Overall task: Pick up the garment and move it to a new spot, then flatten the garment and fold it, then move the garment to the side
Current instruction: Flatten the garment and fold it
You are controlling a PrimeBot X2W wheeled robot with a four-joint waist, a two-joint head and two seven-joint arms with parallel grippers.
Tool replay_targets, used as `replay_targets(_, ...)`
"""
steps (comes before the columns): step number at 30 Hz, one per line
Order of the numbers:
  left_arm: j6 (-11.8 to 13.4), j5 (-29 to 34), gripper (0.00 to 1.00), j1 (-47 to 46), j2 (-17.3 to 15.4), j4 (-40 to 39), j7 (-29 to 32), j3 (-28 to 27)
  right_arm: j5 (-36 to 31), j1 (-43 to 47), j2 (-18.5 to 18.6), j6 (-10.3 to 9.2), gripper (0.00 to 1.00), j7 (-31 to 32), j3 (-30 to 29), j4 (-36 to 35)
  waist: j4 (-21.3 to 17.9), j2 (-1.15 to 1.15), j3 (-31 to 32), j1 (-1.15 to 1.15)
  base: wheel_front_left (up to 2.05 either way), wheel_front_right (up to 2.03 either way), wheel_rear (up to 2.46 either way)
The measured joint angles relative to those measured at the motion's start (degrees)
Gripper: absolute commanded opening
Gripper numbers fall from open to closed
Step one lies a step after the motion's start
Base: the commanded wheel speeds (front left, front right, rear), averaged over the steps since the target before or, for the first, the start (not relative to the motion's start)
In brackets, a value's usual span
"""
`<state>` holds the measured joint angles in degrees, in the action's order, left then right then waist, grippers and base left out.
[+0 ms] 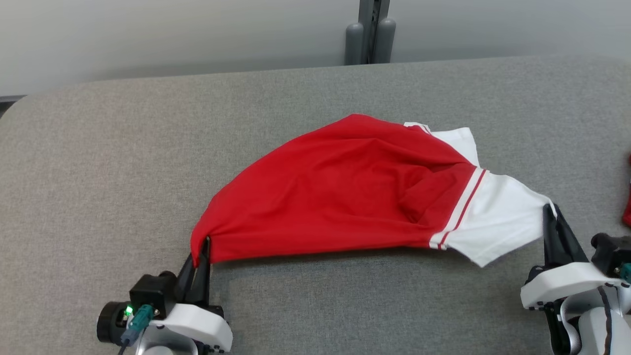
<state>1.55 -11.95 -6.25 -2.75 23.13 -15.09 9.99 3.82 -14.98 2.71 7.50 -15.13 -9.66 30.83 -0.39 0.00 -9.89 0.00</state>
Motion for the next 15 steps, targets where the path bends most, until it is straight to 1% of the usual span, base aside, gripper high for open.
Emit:
replay_targets(4, -1.41, 2.53, 0.0, -1.14, -0.11, -5.66, 0.01, -3.09, 2.18, -0.68, -0.01, 0.0, 0.0, 0.0, 1.44, -5.64, -0.64, 0.0, 2.61, 0.0, 0.0, 0.0, 0.0)
replay_targets(6, -2.42, 3.71, 0.0, -3.17, -0.77, -8.08, 0.0, -4.26, 2.58, -1.87, 0.26, 0.0, 0.0, -0.01, 2.78, -8.35, -0.96, 0.0, 3.9, 0.0, 0.0, 0.0, 0.0)
replay_targets(11, -5.47, 6.42, 0.0, -9.72, -4.12, -10.58, 0.0, -5.31, 5.95, -7.2, 2.16, 0.0, 0.0, -0.01, 5.28, -13.07, -1.69, 0.0, 6.67, 0.0, 0.0, 0.0, 0.0)
replay_targets(15, -6.97, 7.97, 0.0, -17.17, -7.93, -10.37, -0.01, -5.34, 8.69, -13.15, 4.8, 0.0, 0.0, -0.01, 7.0, -15.25, -2.07, 0.0, 7.9, 0.0, 0.0, 0.0, 0.0)
